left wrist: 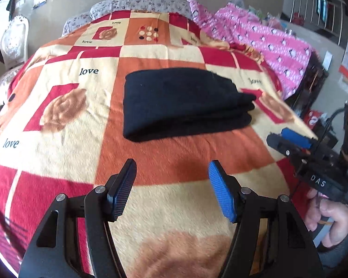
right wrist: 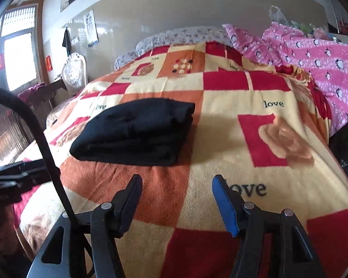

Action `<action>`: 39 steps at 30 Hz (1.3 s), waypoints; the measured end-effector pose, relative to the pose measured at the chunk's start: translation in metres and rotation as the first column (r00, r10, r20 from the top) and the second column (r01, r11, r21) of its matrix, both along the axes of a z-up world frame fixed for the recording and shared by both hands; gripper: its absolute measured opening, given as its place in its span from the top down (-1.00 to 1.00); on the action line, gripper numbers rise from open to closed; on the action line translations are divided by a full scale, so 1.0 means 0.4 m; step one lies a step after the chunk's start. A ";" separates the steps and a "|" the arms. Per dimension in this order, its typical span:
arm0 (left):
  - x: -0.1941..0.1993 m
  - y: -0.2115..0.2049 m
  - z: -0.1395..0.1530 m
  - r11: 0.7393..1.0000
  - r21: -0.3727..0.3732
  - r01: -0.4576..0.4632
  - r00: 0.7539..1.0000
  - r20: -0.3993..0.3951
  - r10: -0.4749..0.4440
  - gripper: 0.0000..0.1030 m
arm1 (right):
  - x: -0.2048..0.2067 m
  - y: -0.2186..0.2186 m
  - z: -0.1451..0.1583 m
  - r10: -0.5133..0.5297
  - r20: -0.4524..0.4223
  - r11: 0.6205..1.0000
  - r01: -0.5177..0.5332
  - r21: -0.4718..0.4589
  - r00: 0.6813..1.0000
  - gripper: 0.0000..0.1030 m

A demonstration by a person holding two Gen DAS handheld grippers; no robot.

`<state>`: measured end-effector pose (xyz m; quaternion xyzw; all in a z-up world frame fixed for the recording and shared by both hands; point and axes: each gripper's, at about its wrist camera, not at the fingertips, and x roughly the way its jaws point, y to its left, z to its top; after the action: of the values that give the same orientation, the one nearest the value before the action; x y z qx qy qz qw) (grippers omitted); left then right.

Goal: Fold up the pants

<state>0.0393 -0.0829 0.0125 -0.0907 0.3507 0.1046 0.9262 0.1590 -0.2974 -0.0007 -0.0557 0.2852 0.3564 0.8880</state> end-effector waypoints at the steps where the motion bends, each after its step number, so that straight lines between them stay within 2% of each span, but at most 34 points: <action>1: -0.001 -0.015 0.000 0.999 0.035 -0.009 1.000 -0.011 0.009 -0.26 | 0.000 0.000 -0.001 -0.004 0.000 1.000 0.004 -0.005 1.000 -0.20; 3: -0.003 -0.036 0.002 0.997 0.080 -0.015 1.000 -0.024 0.017 -0.27 | 0.002 0.003 -0.002 -0.024 0.005 0.999 0.024 -0.023 1.000 -0.20; 6: -0.005 -0.038 -0.007 0.998 0.058 -0.025 0.998 -0.063 0.029 -0.26 | -0.005 0.018 -0.004 -0.017 0.021 0.998 0.018 -0.058 1.000 -0.20; 10: -0.018 -0.041 -0.004 0.997 0.060 -0.055 0.996 -0.068 0.059 -0.27 | -0.012 0.029 -0.010 -0.015 0.034 0.996 0.018 -0.089 0.999 -0.20; 16: -0.032 -0.040 0.010 0.994 0.062 -0.086 0.994 -0.068 0.090 -0.27 | -0.002 0.027 -0.014 -0.018 0.012 0.996 0.019 -0.087 1.000 -0.20; 39: -0.025 -0.043 -0.009 0.996 0.041 -0.080 0.993 -0.087 0.083 -0.27 | -0.005 0.036 -0.017 -0.012 0.007 0.995 0.013 -0.103 1.000 -0.20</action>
<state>0.0294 -0.1000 0.0088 -0.0828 0.3855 0.1528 0.9062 0.1571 -0.2828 -0.0074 -0.1010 0.3005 0.3355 0.8871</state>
